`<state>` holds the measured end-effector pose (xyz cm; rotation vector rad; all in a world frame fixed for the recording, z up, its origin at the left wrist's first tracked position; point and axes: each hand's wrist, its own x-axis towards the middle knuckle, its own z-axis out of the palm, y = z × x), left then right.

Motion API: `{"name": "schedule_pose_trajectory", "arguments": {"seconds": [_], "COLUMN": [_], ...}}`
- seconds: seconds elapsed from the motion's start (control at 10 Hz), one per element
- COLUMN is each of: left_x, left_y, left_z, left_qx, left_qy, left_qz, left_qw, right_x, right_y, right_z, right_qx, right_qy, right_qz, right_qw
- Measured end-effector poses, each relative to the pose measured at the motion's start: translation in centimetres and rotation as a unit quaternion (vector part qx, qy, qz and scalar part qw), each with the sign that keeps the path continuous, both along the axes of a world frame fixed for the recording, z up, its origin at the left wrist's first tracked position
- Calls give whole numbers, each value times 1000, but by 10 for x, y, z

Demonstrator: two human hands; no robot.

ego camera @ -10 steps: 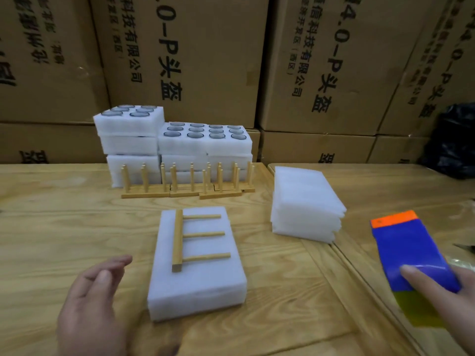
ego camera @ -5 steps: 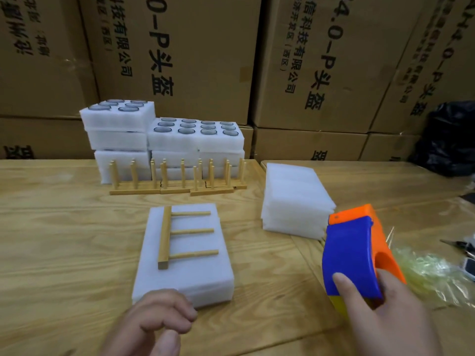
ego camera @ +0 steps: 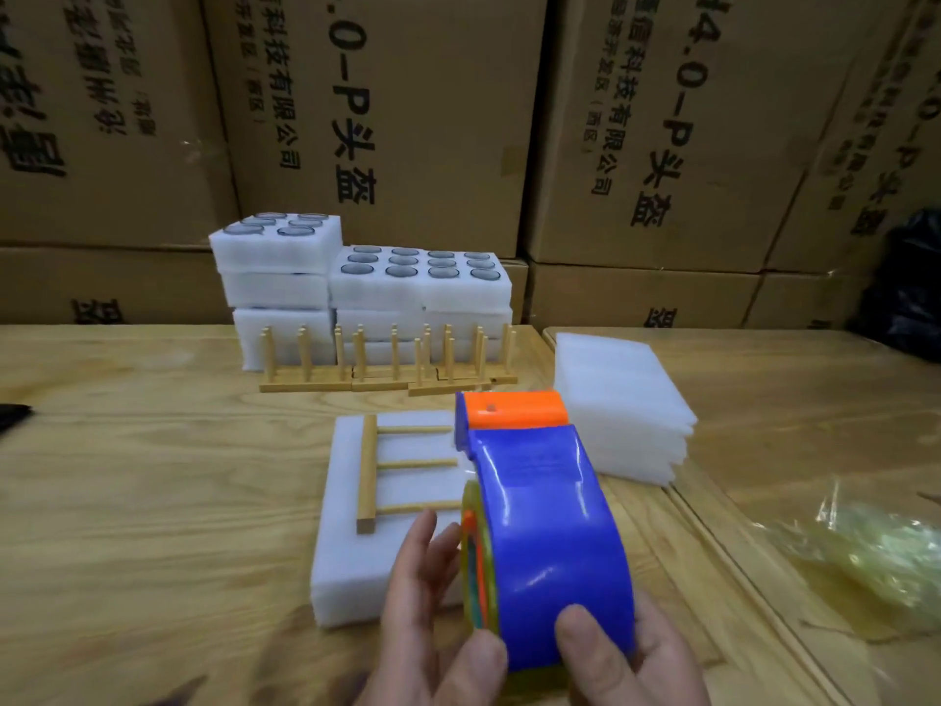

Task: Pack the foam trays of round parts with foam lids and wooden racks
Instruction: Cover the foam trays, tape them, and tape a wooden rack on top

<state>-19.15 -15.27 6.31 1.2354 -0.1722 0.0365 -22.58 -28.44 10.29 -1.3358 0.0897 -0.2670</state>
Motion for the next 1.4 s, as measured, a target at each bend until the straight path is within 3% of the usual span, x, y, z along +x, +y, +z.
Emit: {"name": "schedule_pose_trajectory", "arguments": {"seconds": [0.1, 0.2, 0.3, 0.4, 0.6, 0.7, 0.8, 0.9, 1.0, 1.2, 1.4], "left_x": [0, 1, 12, 14, 7, 20, 18, 31, 35, 44, 45], "left_y": [9, 22, 35, 39, 37, 42, 63, 75, 94, 106, 102], "left_z": [0, 7, 10, 20, 28, 35, 37, 46, 65, 101, 120], "left_qx": [10, 27, 78, 108, 213, 224, 191, 221, 195, 296, 413], "left_qy": [-32, -28, -25, -28, -114, -119, -126, -158, -148, -146, -174], "left_qz": [-26, -56, -48, -56, -37, -79, -121, 8, 59, 64, 16], "left_qw": [999, 998, 995, 992, 970, 964, 966, 962, 968, 942, 894], "right_x": [-3, 9, 22, 39, 50, 50, 55, 65, 78, 97, 97], "right_y": [-5, -10, -9, -12, -4, -14, -31, -42, -45, -50, -50], "right_z": [0, 1, 12, 2, -2, 0, 12, 32, 44, 43, 42], "right_qx": [144, 217, 287, 303, 273, 243, 82, -177, -370, -515, -567], "right_qy": [31, 109, 87, 67, 70, 61, 18, 15, -40, -101, -155], "right_qz": [144, 202, 271, 256, 210, 268, 351, 349, 311, 239, 245], "right_qw": [979, 949, 914, 915, 936, 930, 933, 920, 874, 817, 771]}}
